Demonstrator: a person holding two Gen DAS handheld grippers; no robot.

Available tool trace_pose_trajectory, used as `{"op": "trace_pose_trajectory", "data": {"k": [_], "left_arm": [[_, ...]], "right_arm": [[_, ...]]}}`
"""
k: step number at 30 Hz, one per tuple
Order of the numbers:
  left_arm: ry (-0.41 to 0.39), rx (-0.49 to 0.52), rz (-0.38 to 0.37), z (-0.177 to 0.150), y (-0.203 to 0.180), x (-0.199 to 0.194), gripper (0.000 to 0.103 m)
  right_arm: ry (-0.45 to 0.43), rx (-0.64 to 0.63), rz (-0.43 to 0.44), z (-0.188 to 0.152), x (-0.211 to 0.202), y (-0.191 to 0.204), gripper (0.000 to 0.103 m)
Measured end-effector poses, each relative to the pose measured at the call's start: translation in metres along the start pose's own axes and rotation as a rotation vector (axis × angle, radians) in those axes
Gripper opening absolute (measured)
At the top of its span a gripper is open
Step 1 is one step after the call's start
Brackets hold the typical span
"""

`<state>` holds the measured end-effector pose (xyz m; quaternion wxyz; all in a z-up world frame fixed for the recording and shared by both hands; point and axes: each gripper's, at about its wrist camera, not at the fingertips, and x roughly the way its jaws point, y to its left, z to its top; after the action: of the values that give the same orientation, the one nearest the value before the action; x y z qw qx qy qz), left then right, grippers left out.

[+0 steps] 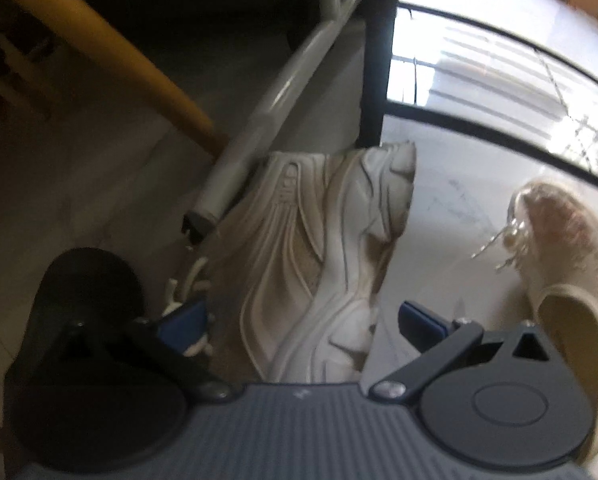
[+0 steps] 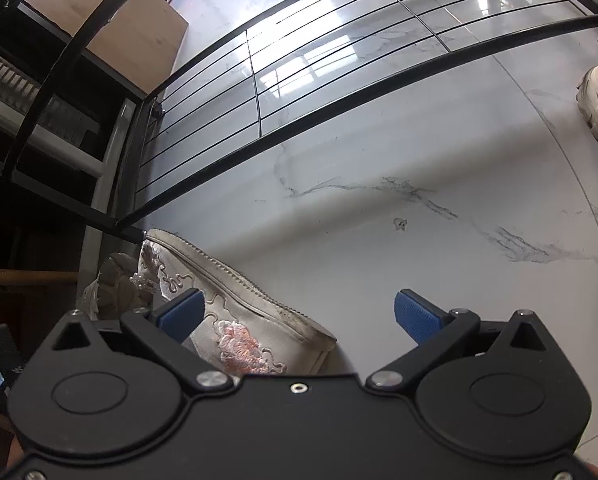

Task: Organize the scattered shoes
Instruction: 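Move the left tool to the white chunky sneaker lying by the rack leg, then close the left tool on the white chunky sneaker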

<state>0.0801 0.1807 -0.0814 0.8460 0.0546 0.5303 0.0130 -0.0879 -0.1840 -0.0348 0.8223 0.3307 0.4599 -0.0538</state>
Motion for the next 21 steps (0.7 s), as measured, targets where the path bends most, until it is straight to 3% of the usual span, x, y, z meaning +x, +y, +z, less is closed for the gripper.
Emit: {"op": "trace_pose_trajectory", "data": {"k": [16,21], "left_arm": [[0.033,-0.033,-0.001,0.002,0.007,0.004,0.102],[0.05,-0.128,-0.018,0.002,0.015,0.004,0.101]], "right_arm": [[0.022,0.002,-0.033,-0.001,0.005,0.0,0.103],[0.025,0.007,-0.045,-0.001,0.006,-0.002,0.103]]}}
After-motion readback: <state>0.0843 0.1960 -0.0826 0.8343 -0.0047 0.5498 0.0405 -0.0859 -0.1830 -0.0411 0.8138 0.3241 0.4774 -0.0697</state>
